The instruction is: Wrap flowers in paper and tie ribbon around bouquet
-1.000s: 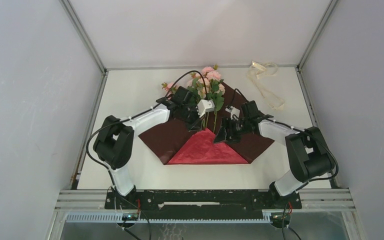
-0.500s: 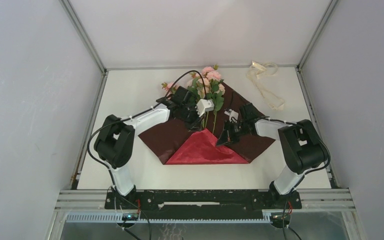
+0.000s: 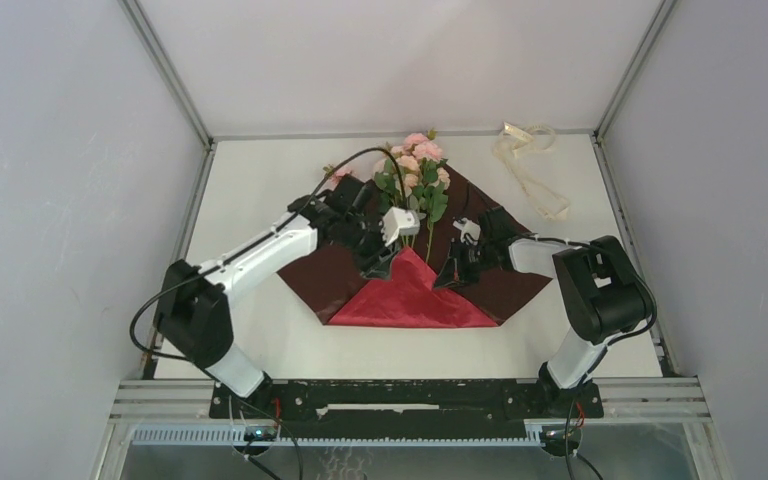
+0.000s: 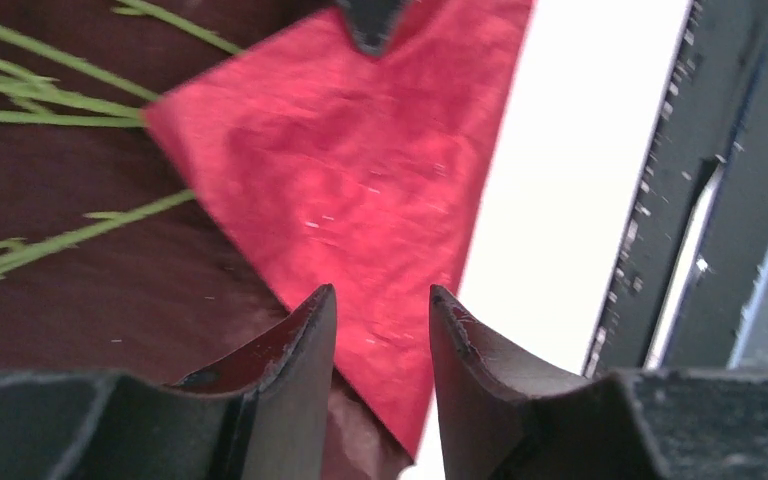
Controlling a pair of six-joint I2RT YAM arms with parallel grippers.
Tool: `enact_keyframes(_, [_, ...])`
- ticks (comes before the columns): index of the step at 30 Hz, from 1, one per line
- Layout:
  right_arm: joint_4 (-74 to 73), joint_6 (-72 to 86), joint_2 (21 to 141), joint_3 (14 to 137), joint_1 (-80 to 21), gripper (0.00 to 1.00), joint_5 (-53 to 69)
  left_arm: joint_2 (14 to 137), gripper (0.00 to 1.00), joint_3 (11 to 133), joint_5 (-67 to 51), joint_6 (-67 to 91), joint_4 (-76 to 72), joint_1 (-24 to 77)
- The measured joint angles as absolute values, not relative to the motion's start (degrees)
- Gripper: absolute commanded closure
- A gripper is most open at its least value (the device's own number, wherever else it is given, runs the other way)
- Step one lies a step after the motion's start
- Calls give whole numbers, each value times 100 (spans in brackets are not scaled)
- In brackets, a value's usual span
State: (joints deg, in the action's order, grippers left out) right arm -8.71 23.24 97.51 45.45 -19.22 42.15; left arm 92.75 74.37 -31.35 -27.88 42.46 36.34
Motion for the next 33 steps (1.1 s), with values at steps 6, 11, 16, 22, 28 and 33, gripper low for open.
enact_keyframes(6, [-840, 2449, 9751, 4545, -1911, 100, 4075, 8945, 60, 6683, -3039, -3046, 4567, 4353])
enact_keyframes(11, [-727, 2554, 9751, 4545, -1911, 100, 4056, 9056, 64, 6248, -2812, -3148, 4541, 4600])
enact_keyframes(16, [-703, 2604, 9749, 4545, -1911, 100, 4032, 9389, 67, 6130, -2370, -3221, 4217, 4576])
enact_keyframes(22, [-755, 2591, 9688, 4545, -1909, 100, 3944, 9662, 67, 5776, -1979, -3415, 4058, 4571])
enact_keyframes(28, [-880, 2565, 9605, 4543, -1865, 100, 3903, 9660, 69, 5658, -1815, -3553, 4040, 4580])
enact_keyframes(33, [-1000, 2510, 9594, 4543, -1837, 100, 3900, 9448, 69, 5408, -1802, -3669, 3942, 4576])
